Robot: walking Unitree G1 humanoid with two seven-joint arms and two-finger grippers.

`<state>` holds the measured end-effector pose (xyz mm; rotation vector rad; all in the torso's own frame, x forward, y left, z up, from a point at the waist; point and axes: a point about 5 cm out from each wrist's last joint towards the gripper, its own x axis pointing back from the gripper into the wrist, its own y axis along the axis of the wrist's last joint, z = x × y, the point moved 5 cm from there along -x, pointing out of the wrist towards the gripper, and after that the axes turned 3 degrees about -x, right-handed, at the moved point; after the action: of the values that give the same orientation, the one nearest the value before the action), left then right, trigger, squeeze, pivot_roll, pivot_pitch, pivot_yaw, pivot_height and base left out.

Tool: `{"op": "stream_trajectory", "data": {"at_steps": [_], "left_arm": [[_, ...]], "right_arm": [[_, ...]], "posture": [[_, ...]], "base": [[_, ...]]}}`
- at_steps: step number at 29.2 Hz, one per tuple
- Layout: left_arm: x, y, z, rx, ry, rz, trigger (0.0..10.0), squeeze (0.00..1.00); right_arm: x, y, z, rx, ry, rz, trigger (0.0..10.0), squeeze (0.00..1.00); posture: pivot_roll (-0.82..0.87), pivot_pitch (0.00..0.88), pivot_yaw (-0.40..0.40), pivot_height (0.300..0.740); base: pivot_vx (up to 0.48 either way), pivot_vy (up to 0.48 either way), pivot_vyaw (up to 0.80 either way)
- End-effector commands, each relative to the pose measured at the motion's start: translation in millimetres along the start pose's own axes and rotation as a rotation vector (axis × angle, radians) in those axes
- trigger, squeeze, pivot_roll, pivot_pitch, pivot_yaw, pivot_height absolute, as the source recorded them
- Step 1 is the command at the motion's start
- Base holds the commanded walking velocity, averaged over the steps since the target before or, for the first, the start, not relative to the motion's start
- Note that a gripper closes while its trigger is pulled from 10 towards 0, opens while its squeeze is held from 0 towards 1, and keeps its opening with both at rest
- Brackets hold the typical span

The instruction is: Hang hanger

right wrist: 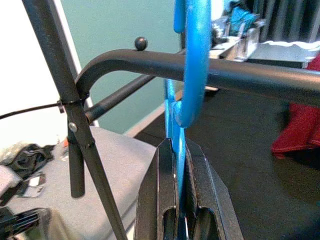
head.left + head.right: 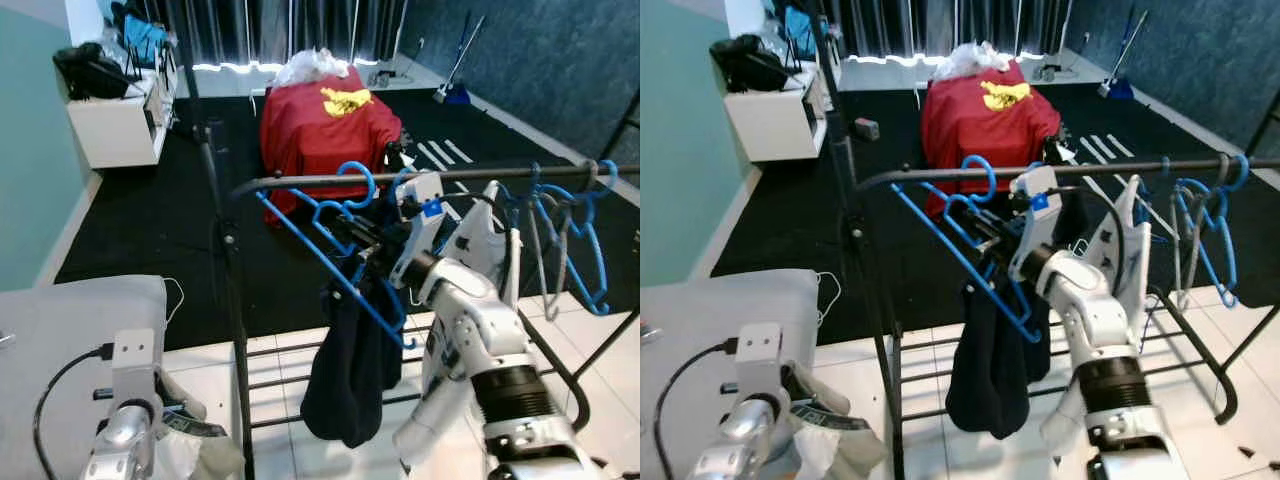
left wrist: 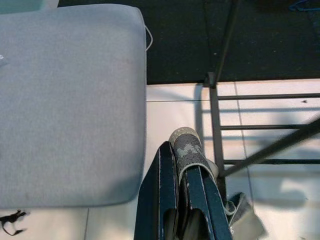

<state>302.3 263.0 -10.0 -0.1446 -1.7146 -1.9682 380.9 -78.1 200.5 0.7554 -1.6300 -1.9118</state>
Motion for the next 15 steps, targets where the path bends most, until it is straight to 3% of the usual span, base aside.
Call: {"op": "stream_trajectory", "data": {"at_steps": [1, 6, 15], "left_arm": [[0.1, -2.9, -5.6, -0.016, -0.031, 0.004, 10.0, 0.0], [2.0, -8.0, -15.2, -0.028, -0.077, 0.013, 10.0, 0.0], [2.9, -9.7, -18.4, -0.033, -0.089, 0.011, 10.0, 0.0]], "right_arm": [[0.8, 2.1, -5.0, -0.015, -0.01, 0.001, 10.0, 0.0], [-4.1, 1.8, -4.1, -0.024, -0.022, 0.006, 10.0, 0.0], [-9.6, -0.3, -10.8, -0.03, -0.09, 0.003, 10.0, 0.0]], "posture": [[-0.04, 0.001, -0.03, 0.74], [-0.04, 0.004, -0.03, 0.74], [-0.03, 0.009, -0.027, 0.74]], "base": [[0.0, 0.0, 0.0], [0.0, 0.0, 0.0], [0.0, 0.0, 0.0]]}}
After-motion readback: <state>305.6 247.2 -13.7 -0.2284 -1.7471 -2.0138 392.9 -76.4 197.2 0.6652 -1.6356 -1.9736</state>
